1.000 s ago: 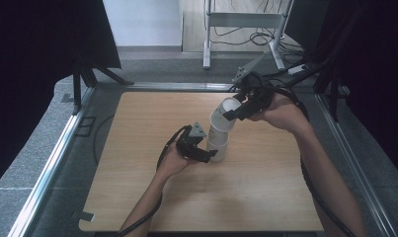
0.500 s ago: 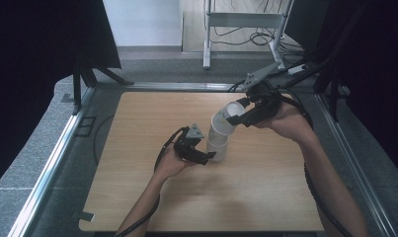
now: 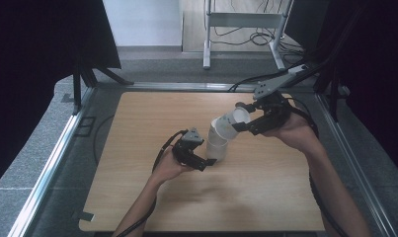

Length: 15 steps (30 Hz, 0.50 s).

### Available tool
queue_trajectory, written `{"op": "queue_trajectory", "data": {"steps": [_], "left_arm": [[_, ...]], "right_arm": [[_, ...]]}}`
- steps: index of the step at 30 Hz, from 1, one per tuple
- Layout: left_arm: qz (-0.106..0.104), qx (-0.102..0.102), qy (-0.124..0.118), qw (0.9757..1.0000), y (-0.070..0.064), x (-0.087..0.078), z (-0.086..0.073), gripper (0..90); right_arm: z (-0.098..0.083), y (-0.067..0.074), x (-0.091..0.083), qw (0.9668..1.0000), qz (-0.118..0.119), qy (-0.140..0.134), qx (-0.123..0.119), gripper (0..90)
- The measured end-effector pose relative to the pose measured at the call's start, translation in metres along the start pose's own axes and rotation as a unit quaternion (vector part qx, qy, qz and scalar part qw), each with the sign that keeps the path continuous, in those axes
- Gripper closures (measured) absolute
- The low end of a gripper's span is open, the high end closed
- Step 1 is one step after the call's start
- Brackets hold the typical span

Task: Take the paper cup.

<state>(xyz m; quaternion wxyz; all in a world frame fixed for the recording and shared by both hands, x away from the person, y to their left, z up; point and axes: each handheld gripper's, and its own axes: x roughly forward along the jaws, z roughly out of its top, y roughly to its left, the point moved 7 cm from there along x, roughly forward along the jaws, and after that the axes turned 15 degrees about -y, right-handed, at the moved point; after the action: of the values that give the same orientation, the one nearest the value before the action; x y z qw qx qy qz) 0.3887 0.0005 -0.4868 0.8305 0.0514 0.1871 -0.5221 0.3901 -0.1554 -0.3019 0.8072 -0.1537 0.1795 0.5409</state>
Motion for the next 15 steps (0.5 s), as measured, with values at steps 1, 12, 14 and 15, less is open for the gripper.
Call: {"op": "queue_trajectory", "data": {"steps": [1, 12, 14, 15], "left_arm": [[-0.006, -0.002, 0.0, 1.0, -0.001, -0.001, -0.001, 8.9], [-0.036, -0.007, -0.011, 0.9993, -0.01, -0.007, -0.004, 6.9], [-0.039, -0.004, -0.011, 0.9992, -0.013, -0.008, -0.003, 7.0], [-0.043, -0.003, -0.012, 0.999, -0.014, -0.008, -0.003, 7.3]], "right_arm": [[-0.001, 0.001, -0.001, 1.0, 0.001, -0.002, 0.001, 35.8], [-0.021, 0.012, -0.005, 0.9997, 0.012, -0.021, -0.002, 35.8], [-0.025, 0.013, -0.005, 0.9996, 0.014, -0.023, -0.002, 35.8], [-0.027, 0.014, -0.005, 0.9995, 0.015, -0.026, -0.002, 35.8]]}}
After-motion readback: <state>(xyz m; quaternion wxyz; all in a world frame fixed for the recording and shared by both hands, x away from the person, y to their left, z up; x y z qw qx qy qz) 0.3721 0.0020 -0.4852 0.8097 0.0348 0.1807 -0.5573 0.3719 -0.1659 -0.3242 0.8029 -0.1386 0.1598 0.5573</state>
